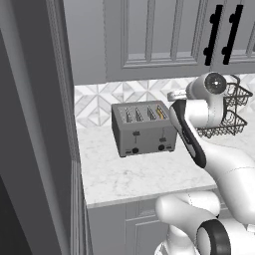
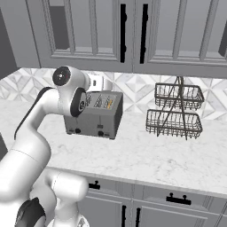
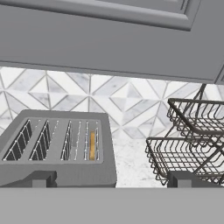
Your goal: Start the toaster. Once the lever pops up, take the bread to the plate on the dining counter.
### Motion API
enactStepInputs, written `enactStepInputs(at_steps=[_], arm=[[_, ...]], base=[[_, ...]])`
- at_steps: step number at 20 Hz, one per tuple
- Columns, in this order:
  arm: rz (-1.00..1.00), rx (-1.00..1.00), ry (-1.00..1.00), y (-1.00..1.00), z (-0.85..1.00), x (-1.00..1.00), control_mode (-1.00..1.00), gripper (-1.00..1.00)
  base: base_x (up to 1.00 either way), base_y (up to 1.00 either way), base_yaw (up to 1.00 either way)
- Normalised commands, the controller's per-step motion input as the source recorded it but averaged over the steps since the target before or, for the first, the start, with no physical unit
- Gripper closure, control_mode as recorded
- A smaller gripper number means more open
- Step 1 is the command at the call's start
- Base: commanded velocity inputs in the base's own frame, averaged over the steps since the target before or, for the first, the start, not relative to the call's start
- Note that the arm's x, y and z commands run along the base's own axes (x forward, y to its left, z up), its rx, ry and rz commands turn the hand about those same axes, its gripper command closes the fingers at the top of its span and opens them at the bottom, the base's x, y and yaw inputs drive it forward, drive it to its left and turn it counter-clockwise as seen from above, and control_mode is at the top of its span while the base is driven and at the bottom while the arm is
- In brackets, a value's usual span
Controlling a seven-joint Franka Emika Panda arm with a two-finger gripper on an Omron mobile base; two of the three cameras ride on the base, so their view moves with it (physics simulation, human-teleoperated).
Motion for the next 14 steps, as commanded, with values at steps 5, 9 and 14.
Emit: enactStepInputs(at_steps=[5,9,14], arm=[[0.0,0.0,0.0,0.0,0.0,0.0,-1.0,-1.0],[0.0,0.0,0.0,0.0,0.0,0.0,-1.0,-1.0],[0.0,0.0,0.0,0.0,0.0,0.0,-1.0,-1.0]], base=[[0.0,0.0,0.0],[0.0,0.0,0.0],[0.0,0.0,0.0]])
